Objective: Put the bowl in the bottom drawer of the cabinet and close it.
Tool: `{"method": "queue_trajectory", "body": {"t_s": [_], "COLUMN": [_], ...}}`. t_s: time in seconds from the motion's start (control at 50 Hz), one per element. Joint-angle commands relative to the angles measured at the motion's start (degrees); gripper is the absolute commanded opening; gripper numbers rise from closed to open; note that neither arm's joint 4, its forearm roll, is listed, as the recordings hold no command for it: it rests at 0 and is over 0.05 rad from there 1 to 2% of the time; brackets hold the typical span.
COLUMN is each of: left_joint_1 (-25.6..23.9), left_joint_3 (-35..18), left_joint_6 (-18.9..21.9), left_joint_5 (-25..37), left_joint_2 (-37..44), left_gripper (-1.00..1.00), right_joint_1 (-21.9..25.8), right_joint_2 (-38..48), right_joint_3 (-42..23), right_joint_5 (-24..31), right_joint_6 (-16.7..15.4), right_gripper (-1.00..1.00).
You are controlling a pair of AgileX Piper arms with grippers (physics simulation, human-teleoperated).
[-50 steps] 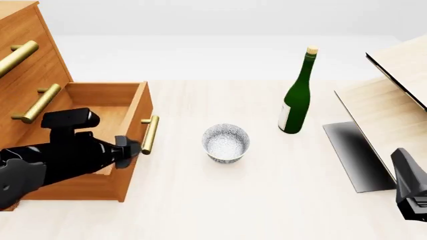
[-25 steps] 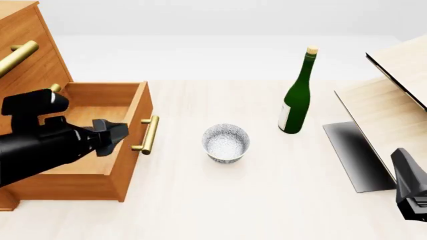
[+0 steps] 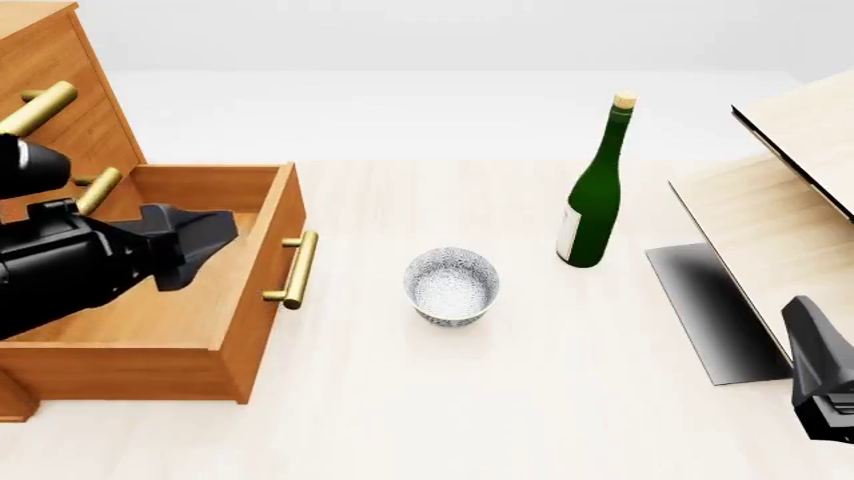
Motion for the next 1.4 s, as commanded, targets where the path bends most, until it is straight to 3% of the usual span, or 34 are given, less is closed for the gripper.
{"method": "queue_trajectory", "body": {"t_s": [0.02,0.5,0.76,0.92,1.4], "left_joint_1": [-1.56,-7.54,-8.89,-9.84,-12.42], "left_joint_3": [-2.72,-5.27,-11.43,-14.35,-23.56], "left_joint_6": [0.04,0.81,0.63,-5.09,-11.08], "left_joint_5": [1.72,0.24,5.26,7.58,12.54], "left_joint_2": [-2.34,-0.6,1.81,5.96,13.09], "left_gripper": [1.0,1.0,1.0,1.0,1.0], "right_joint_1": [0.0,0.0,0.0,0.0,0.0], "right_joint_2": [0.0,-0.09,-0.09,-0.09,-0.09], "right_joint_3": [0.0,0.0,0.0,0.0,0.0], "right_joint_5": [0.0,0.1,0.1,0.1,0.1], "right_joint_6": [0.0,0.0,0.0,0.0,0.0], "right_gripper": [1.0,1.0,1.0,1.0,1.0]}}
